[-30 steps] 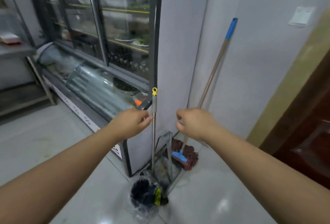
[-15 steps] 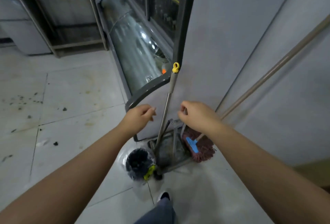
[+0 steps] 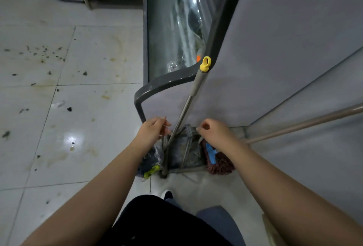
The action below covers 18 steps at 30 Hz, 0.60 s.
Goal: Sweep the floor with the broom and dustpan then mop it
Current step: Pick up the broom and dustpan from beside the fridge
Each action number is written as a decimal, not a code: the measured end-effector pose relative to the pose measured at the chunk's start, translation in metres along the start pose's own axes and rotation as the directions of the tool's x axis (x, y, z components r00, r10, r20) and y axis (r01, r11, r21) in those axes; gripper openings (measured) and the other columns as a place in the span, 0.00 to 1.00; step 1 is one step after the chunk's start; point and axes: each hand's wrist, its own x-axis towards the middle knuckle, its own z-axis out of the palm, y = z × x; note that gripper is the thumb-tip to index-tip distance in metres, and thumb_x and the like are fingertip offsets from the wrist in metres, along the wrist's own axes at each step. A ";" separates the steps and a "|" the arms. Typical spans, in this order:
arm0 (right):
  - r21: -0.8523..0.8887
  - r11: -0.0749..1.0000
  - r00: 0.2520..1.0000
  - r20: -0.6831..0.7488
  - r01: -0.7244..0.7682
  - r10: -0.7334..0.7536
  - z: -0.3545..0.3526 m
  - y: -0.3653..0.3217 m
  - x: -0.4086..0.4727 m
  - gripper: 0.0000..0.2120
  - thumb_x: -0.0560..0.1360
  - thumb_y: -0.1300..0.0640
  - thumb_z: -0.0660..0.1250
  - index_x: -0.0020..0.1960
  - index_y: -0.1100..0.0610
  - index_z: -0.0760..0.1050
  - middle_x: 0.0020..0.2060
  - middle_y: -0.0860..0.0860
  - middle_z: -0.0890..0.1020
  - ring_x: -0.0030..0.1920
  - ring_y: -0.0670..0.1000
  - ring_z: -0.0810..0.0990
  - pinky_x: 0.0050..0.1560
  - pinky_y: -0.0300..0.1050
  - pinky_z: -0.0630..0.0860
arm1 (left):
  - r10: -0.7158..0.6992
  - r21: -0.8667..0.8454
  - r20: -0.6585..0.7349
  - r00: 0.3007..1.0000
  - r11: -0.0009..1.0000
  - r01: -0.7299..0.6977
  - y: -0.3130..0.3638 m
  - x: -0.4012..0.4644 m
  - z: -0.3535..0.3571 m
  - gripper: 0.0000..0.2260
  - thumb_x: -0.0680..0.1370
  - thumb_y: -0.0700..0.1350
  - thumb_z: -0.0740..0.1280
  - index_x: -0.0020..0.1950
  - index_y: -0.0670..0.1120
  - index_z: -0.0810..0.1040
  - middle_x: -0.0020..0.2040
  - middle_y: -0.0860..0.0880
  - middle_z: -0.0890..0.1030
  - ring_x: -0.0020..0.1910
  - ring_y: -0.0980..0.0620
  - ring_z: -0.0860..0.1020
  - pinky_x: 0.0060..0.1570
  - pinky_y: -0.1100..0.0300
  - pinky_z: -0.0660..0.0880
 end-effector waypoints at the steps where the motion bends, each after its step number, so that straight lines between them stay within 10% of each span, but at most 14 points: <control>1: 0.025 1.000 1.000 0.017 -0.004 0.003 -0.001 0.007 0.008 0.09 0.77 0.49 0.62 0.46 0.55 0.73 0.38 0.49 0.75 0.42 0.51 0.75 0.38 0.41 0.67 | -0.026 -0.003 -0.009 1.000 1.000 0.026 -0.001 0.001 0.004 0.15 0.81 0.46 0.56 0.38 0.45 0.75 0.34 0.47 0.77 0.34 0.54 0.75 0.39 0.61 0.70; 18: 0.051 0.997 0.934 0.350 0.058 -0.072 0.021 0.068 0.143 0.15 0.77 0.48 0.62 0.34 0.51 0.68 0.31 0.46 0.77 0.43 0.53 0.78 0.49 0.47 0.75 | -0.347 -0.343 -0.236 0.908 0.904 0.256 -0.048 0.044 0.113 0.17 0.82 0.47 0.54 0.38 0.45 0.75 0.34 0.47 0.77 0.33 0.54 0.73 0.37 0.62 0.69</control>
